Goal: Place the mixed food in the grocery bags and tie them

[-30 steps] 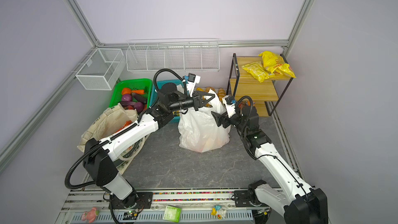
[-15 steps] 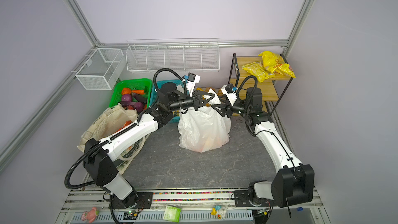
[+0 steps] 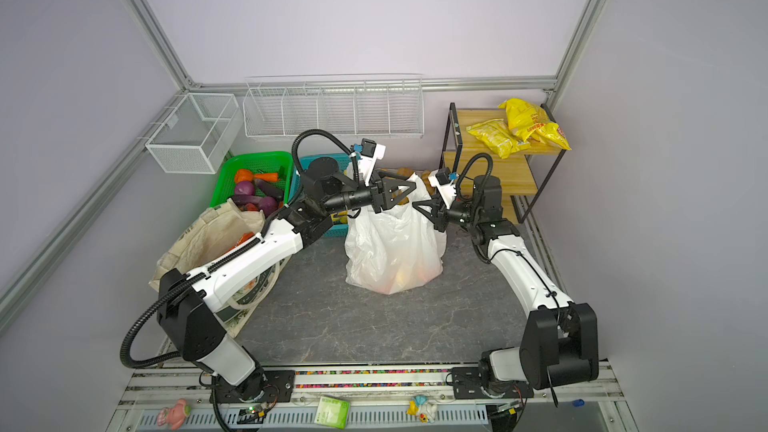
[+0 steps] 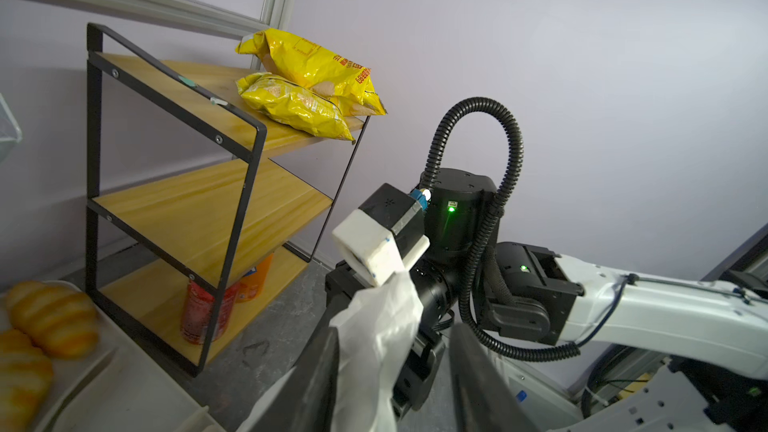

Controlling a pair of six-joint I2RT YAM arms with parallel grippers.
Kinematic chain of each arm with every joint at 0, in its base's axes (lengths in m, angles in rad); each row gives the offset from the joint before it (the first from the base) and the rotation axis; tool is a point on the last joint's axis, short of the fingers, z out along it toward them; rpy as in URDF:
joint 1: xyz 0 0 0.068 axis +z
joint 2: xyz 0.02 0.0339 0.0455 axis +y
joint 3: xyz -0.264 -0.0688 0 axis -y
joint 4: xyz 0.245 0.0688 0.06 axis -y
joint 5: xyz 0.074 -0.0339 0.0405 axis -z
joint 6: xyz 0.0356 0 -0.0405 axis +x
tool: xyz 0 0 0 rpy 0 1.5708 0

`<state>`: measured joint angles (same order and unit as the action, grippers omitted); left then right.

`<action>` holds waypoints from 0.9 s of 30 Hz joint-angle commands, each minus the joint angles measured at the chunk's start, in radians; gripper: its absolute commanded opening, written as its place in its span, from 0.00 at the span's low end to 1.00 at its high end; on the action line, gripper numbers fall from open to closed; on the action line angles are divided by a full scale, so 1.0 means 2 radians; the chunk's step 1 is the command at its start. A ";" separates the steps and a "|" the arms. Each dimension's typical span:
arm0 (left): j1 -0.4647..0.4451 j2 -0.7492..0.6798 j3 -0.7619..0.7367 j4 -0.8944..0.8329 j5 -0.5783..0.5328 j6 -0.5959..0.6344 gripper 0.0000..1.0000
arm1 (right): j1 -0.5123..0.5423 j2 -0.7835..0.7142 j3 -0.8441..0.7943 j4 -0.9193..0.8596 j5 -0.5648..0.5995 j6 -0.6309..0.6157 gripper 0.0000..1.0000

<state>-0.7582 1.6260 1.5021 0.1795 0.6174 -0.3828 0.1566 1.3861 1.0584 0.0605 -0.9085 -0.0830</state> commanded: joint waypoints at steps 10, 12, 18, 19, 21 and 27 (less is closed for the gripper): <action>0.002 -0.185 -0.164 0.021 -0.057 0.092 0.65 | -0.003 -0.012 -0.005 0.010 0.058 0.055 0.06; 0.002 -0.222 -0.210 0.034 -0.089 0.103 0.68 | -0.003 -0.010 -0.002 0.004 0.067 0.060 0.06; 0.026 -0.295 -0.315 0.039 -0.234 0.089 0.73 | -0.003 -0.020 -0.002 -0.014 0.086 0.069 0.06; 0.034 -0.304 -0.326 0.040 -0.241 0.083 0.73 | -0.003 -0.021 -0.003 -0.014 0.087 0.070 0.06; 0.054 -0.325 -0.351 0.039 -0.260 0.072 0.75 | -0.003 -0.022 0.000 -0.020 0.087 0.069 0.06; 0.093 -0.337 -0.380 0.045 -0.272 0.066 0.83 | -0.003 -0.023 -0.002 -0.019 0.091 0.071 0.06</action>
<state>-0.5888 0.9573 0.7540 0.2375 0.1200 -0.2440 0.1566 1.3632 1.0573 0.0273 -0.7326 0.0494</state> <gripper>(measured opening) 0.821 0.066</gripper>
